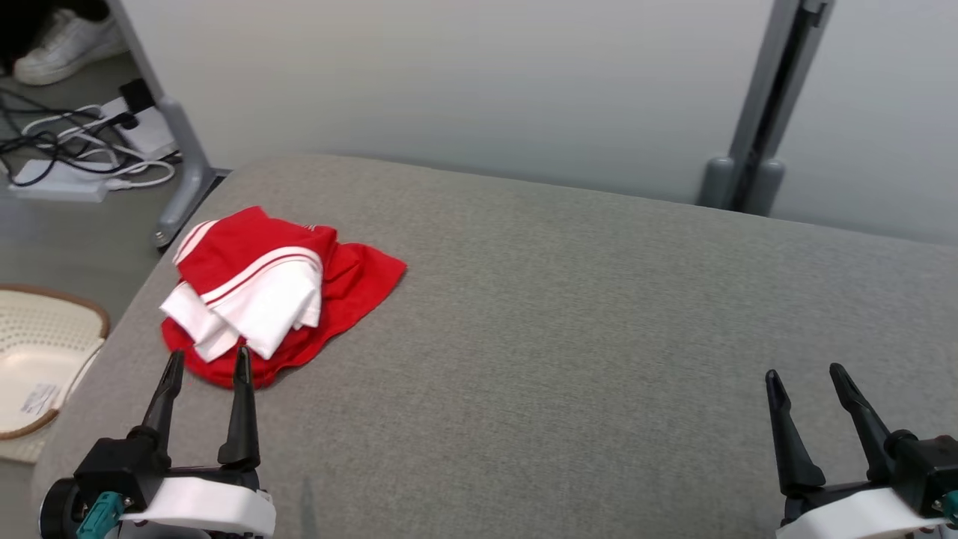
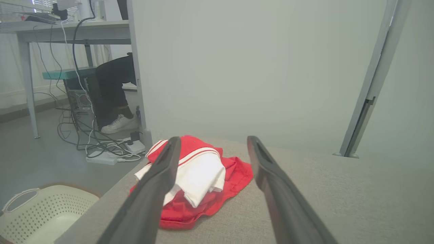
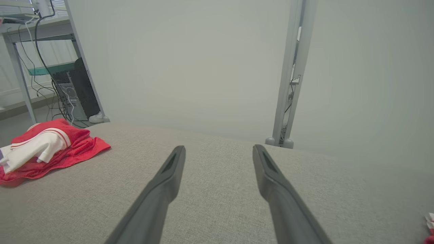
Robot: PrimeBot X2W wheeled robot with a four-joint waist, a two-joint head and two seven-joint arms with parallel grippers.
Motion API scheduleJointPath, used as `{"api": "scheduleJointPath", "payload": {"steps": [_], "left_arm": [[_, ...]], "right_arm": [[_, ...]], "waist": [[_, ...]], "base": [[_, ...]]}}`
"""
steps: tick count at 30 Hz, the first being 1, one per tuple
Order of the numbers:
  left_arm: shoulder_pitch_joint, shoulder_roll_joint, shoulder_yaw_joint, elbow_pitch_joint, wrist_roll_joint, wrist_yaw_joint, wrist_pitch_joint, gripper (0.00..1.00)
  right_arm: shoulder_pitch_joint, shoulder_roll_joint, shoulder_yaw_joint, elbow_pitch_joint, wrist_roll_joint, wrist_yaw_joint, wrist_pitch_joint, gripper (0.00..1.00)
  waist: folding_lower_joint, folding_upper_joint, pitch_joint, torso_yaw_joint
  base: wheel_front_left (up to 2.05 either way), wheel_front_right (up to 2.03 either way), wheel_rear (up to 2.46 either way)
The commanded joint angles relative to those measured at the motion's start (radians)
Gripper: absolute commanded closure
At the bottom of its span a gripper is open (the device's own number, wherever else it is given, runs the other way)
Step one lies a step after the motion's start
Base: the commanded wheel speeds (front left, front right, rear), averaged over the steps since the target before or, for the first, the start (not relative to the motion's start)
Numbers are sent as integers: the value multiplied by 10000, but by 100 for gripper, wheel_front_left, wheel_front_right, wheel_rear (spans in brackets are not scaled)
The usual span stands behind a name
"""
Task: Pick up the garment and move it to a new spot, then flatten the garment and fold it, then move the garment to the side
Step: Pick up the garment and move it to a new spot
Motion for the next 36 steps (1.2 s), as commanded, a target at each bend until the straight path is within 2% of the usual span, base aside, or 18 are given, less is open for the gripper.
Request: {"api": "scheduleJointPath", "payload": {"steps": [1,7,12,28,36], "left_arm": [[-220,31,91,72,-65,-49,-46,0],[-206,-65,189,169,-128,-134,-138,0],[-252,-139,211,254,-125,-190,-159,0],[-656,-283,300,465,-38,-401,-214,0],[-2435,-112,497,184,169,-546,-212,0]], "right_arm": [[-132,-34,60,-36,12,-1,19,0],[-220,-35,219,63,41,-3,9,0],[-247,-34,218,118,18,-3,-9,0],[-365,-34,182,126,67,-3,-17,0],[-644,-34,272,-145,-98,-3,145,0]], "waist": [[0,-1,187,875],[0,-1,251,1620],[0,-1,285,1882],[0,-1,421,1946],[0,-1,959,1681]], "base": [[0,0,0],[0,0,0],[0,0,0],[0,0,0],[0,0,0]]}}
